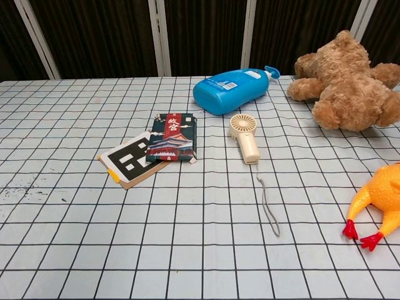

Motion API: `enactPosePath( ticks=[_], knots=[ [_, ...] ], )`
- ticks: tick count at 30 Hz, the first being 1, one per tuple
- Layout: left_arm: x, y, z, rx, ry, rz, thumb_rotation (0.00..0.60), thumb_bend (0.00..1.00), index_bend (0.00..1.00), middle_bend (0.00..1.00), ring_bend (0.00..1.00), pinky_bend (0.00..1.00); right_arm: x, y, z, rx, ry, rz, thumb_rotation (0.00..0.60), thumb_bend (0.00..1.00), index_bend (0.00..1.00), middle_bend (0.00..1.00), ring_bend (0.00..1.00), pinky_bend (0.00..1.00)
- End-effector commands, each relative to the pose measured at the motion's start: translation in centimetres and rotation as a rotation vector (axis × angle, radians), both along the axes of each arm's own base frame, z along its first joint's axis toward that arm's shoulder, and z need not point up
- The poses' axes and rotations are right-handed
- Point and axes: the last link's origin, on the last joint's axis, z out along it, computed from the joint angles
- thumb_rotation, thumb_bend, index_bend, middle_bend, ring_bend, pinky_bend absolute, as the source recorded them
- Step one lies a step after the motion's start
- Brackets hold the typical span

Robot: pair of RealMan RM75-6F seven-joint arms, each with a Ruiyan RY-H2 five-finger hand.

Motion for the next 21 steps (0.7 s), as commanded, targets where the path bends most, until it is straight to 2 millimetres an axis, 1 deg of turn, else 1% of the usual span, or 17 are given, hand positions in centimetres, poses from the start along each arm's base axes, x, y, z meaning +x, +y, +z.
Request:
enactPosePath(
  ticks=[1, 9, 12, 13, 14, 15, 16, 17, 18, 19, 21],
  knots=[
    [0.0, 0.0, 0.0, 0.0, 0.0, 0.0, 0.6, 0.09, 0.0, 0.0, 0.0, 0.0, 0.0, 0.0, 0.0, 0.0, 0.0, 0.0, 0.6, 0.42, 0.0, 0.0, 0.0, 0.0],
    [0.1, -0.2, 0.1, 0.004, 0.001, -0.005, 0.6, 0.09, 0.0, 0.0, 0.0, 0.0, 0.2, 0.1, -0.1, 0.006, -0.015, 0.003, 0.6, 0.42, 0.0, 0.0, 0.0, 0.0],
    [0.1, -0.2, 0.2, 0.008, -0.003, -0.004, 0.6, 0.09, 0.0, 0.0, 0.0, 0.0, 0.8, -0.2, -0.3, 0.011, -0.032, 0.02, 0.6, 0.42, 0.0, 0.0, 0.0, 0.01],
    [0.1, -0.1, 0.2, 0.01, -0.004, -0.004, 0.6, 0.09, 0.0, 0.0, 0.0, 0.0, 1.0, -0.3, -0.4, 0.015, -0.035, 0.025, 0.6, 0.42, 0.0, 0.01, 0.03, 0.07],
    [0.0, -0.1, 0.2, 0.011, -0.006, -0.004, 0.6, 0.09, 0.0, 0.0, 0.0, 0.0, 1.3, -0.6, -0.6, 0.02, -0.04, 0.03, 0.6, 0.42, 0.0, 0.05, 0.1, 0.18],
    [0.0, 0.0, 0.3, 0.011, -0.009, -0.002, 0.6, 0.09, 0.0, 0.0, 0.0, 0.0, 1.8, -1.1, -0.8, 0.029, -0.048, 0.036, 0.6, 0.42, 0.0, 0.13, 0.22, 0.34],
    [0.0, 0.0, 0.3, 0.01, -0.012, -0.002, 0.6, 0.09, 0.0, 0.0, 0.0, 0.0, 2.3, -1.5, -0.9, 0.034, -0.054, 0.042, 0.6, 0.42, 0.0, 0.2, 0.31, 0.44],
    [0.0, 0.0, 0.3, 0.01, -0.015, -0.001, 0.6, 0.09, 0.0, 0.0, 0.0, 0.0, 2.8, -2.0, -1.1, 0.039, -0.059, 0.051, 0.6, 0.42, 0.0, 0.32, 0.43, 0.56],
    [0.0, 0.1, 0.4, 0.01, -0.019, -0.001, 0.6, 0.09, 0.0, 0.0, 0.0, 0.0, 3.4, -2.6, -1.3, 0.045, -0.067, 0.061, 0.6, 0.42, 0.0, 0.4, 0.51, 0.63],
    [0.0, 0.1, 0.5, 0.011, -0.021, -0.002, 0.6, 0.09, 0.0, 0.0, 0.0, 0.0, 4.4, -3.5, -1.9, 0.065, -0.085, 0.072, 0.6, 0.42, 0.0, 0.47, 0.58, 0.68],
    [-0.1, 0.1, 0.6, 0.014, -0.024, -0.003, 0.6, 0.09, 0.0, 0.0, 0.0, 0.0, 5.8, -4.7, -2.7, 0.093, -0.102, 0.084, 0.6, 0.42, 0.0, 0.6, 0.71, 0.79]
  ],
)
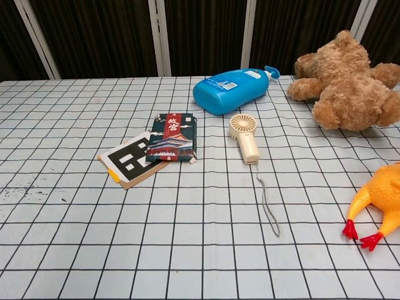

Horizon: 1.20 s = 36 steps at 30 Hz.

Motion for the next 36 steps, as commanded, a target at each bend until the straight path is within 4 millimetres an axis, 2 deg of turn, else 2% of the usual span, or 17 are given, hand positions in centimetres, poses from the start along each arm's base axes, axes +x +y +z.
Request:
enactPosePath(
  ticks=[1, 3, 6, 10, 14, 18, 23, 30, 36],
  knots=[
    [-0.1, 0.1, 0.2, 0.004, -0.003, -0.001, 0.6, 0.09, 0.0, 0.0, 0.0, 0.0, 3.1, -2.6, -1.7, 0.051, -0.035, 0.032, 0.6, 0.43, 0.0, 0.63, 0.74, 0.82],
    [-0.2, 0.1, 0.3, 0.004, -0.009, 0.005, 0.6, 0.09, 0.0, 0.0, 0.0, 0.0, 4.8, -4.0, -3.1, 0.095, -0.041, 0.041, 0.6, 0.48, 0.0, 0.71, 0.82, 0.88],
    [-0.2, 0.2, 0.3, -0.001, -0.018, 0.012, 0.6, 0.09, 0.0, 0.0, 0.0, 0.0, 6.7, -5.4, -5.0, 0.152, -0.049, 0.046, 0.6, 0.58, 0.0, 0.76, 0.86, 0.91],
    [-0.3, 0.2, 0.5, -0.004, -0.02, 0.013, 0.6, 0.09, 0.0, 0.0, 0.0, 0.0, 9.3, -7.6, -8.6, 0.217, -0.032, 0.05, 0.6, 0.68, 0.0, 0.78, 0.89, 0.92],
    [-0.5, 0.3, 0.7, -0.01, -0.03, 0.022, 0.6, 0.09, 0.0, 0.0, 0.0, 0.0, 10.8, -8.8, -11.7, 0.267, -0.009, 0.035, 0.6, 0.73, 0.0, 0.79, 0.89, 0.93],
    [-0.6, 0.5, 0.7, -0.018, -0.039, 0.034, 0.6, 0.09, 0.0, 0.0, 0.0, 0.0, 11.6, -9.8, -14.1, 0.298, 0.006, 0.01, 0.6, 0.74, 0.0, 0.79, 0.9, 0.93],
    [-0.7, 0.6, 0.8, -0.027, -0.051, 0.044, 0.6, 0.09, 0.0, 0.0, 0.0, 0.0, 11.9, -10.9, -16.0, 0.315, 0.003, -0.029, 0.6, 0.74, 0.0, 0.79, 0.9, 0.93],
    [-0.8, 0.7, 0.9, -0.033, -0.058, 0.054, 0.6, 0.09, 0.0, 0.0, 0.0, 0.0, 11.4, -11.7, -17.6, 0.324, 0.009, -0.074, 0.6, 0.74, 0.0, 0.79, 0.9, 0.93],
    [-0.8, 0.7, 0.8, -0.037, -0.061, 0.055, 0.6, 0.09, 0.0, 0.0, 0.0, 0.0, 11.2, -12.1, -17.9, 0.319, 0.011, -0.085, 0.6, 0.74, 0.0, 0.79, 0.89, 0.93]
  ],
)
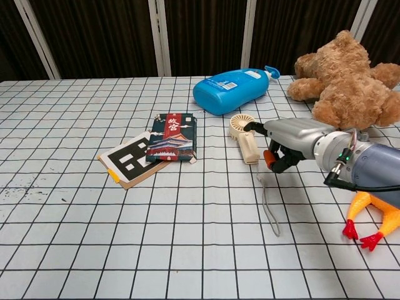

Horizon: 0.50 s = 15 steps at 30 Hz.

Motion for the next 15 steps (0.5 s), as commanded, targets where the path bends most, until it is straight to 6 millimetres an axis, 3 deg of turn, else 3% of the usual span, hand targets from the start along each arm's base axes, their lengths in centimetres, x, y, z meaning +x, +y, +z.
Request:
enactPosePath(
  ticks=[1, 15],
  knots=[
    [0.0, -0.01, 0.0, 0.0, -0.001, 0.001, 0.6, 0.09, 0.0, 0.0, 0.0, 0.0, -0.04, -0.1, -0.06, -0.002, 0.0, -0.003, 0.6, 0.74, 0.0, 0.79, 0.89, 0.93],
    [0.05, -0.07, -0.01, -0.001, -0.004, 0.001, 0.6, 0.09, 0.0, 0.0, 0.0, 0.0, -0.41, -0.12, -0.4, 0.002, 0.009, -0.021, 0.6, 0.74, 0.0, 0.79, 0.89, 0.93]
  ],
)
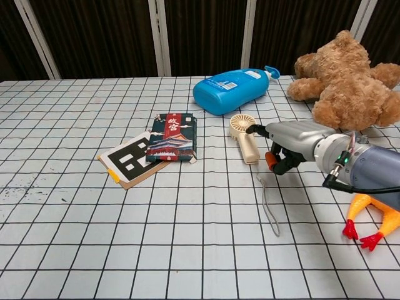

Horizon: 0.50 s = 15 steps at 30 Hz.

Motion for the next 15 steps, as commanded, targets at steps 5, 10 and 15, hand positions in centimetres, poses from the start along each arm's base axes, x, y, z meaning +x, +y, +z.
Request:
enactPosePath(
  ticks=[5, 10, 15],
  knots=[
    [-0.01, 0.01, 0.01, 0.0, -0.001, 0.0, 0.6, 0.09, 0.0, 0.0, 0.0, 0.0, -0.08, -0.07, -0.15, -0.001, 0.003, -0.008, 0.6, 0.74, 0.0, 0.79, 0.89, 0.93],
    [-0.01, 0.03, -0.02, -0.002, -0.004, 0.001, 0.6, 0.09, 0.0, 0.0, 0.0, 0.0, 0.01, -0.12, -0.21, -0.003, 0.0, -0.007, 0.6, 0.74, 0.0, 0.79, 0.89, 0.93],
    [0.0, 0.02, -0.01, -0.002, -0.005, 0.002, 0.6, 0.09, 0.0, 0.0, 0.0, 0.0, -0.09, -0.04, -0.39, 0.002, 0.004, -0.009, 0.6, 0.75, 0.0, 0.79, 0.89, 0.93]
  ],
)
